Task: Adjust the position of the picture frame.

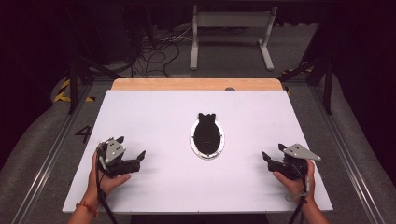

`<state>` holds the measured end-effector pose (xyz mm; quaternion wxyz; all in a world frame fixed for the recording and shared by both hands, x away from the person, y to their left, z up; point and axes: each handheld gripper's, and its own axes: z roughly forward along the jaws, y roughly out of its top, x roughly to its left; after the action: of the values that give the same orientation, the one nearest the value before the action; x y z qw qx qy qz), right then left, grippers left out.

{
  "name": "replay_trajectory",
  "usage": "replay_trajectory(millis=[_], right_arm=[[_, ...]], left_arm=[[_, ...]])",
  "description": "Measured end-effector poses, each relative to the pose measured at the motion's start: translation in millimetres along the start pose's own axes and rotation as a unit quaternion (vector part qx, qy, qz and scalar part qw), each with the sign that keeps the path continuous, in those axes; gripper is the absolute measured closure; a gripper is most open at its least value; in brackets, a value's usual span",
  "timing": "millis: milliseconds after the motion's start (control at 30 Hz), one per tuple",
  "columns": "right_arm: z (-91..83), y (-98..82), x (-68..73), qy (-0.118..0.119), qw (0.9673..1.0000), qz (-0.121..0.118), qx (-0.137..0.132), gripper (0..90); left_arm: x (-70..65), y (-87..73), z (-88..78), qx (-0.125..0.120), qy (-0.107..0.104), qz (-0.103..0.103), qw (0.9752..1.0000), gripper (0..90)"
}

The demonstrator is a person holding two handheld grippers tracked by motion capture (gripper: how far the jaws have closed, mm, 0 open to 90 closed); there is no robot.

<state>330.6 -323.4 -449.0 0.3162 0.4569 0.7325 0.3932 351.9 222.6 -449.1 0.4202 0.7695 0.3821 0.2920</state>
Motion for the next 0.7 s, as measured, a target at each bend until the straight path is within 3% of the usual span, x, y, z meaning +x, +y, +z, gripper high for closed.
replay_trajectory(millis=[33, 67, 133, 267, 333, 433, 467, 500, 567, 600, 633, 700], right_arm=[[-1.1, 0.3, 0.9, 0.001, 1.0, -0.005, -0.005, 28.3], [-1.1, 0.3, 0.9, 0.001, 1.0, -0.005, -0.005, 28.3], [-4.3, 2.4, 4.4, 0.0, 0.9996, -0.015, -0.023, 27.6], [-3.0, 6.5, 8.6, -0.001, 0.9994, -0.022, -0.028, 24.9], [0.0, 9.9, 11.2, -0.002, 0.9993, -0.027, -0.027, 24.9], [9.8, 18.2, 14.6, 0.0, 0.9991, -0.038, -0.02, 37.6], [9.8, 18.2, 14.6, 0.0, 0.9991, -0.038, -0.02, 37.6], [13.1, 19.9, 14.5, 0.001, 0.9991, -0.039, -0.013, 41.7], [21.7, 24.3, 12.4, 0.01, 0.9997, -0.022, -0.001, 59.1], [21.7, 24.3, 12.4, 0.01, 0.9997, -0.022, -0.001, 59.1], [24.8, 26.1, 12.1, 0.011, 0.9997, -0.019, 0.004, 63.7], [31.4, 29.8, 12.8, 0.017, 0.9995, -0.022, 0.013, 72.3]], left_arm=[[-4.1, 0.0, 3.8, 0.02, -0.016, 0.022, 0.9994, 9.0], [-4.1, 0.0, 3.8, 0.02, -0.016, 0.022, 0.9994, 9.1], [-10.9, -2.5, 2.2, 0.019, -0.039, 0.052, 0.9977, 9.3], [-12.2, -5.3, 3.1, 0.025, -0.049, 0.05, 0.9972, 9.5], [-10.4, -8.3, 1.9, 0.025, -0.057, 0.037, 0.9974, 10.2], [-5.2, -11.3, -3.8, 0.022, -0.064, 0.031, 0.9972, 18.7], [-5.2, -11.3, -3.8, 0.022, -0.064, 0.031, 0.9972, 23.7], [-2.9, -10.4, -4.8, 0.027, -0.08, 0.03, 0.996, 23.7], [1.9, -4.4, -4.6, 0.043, -0.088, 0.045, 0.9942, 54.0], [1.9, -4.4, -4.6, 0.043, -0.088, 0.045, 0.9942, 65.2], [5.4, -2.1, -4.0, 0.042, -0.094, 0.041, 0.9939, 65.2], [11.0, 3.3, 0.3, 0.041, -0.093, 0.036, 0.9942, 80.0]])
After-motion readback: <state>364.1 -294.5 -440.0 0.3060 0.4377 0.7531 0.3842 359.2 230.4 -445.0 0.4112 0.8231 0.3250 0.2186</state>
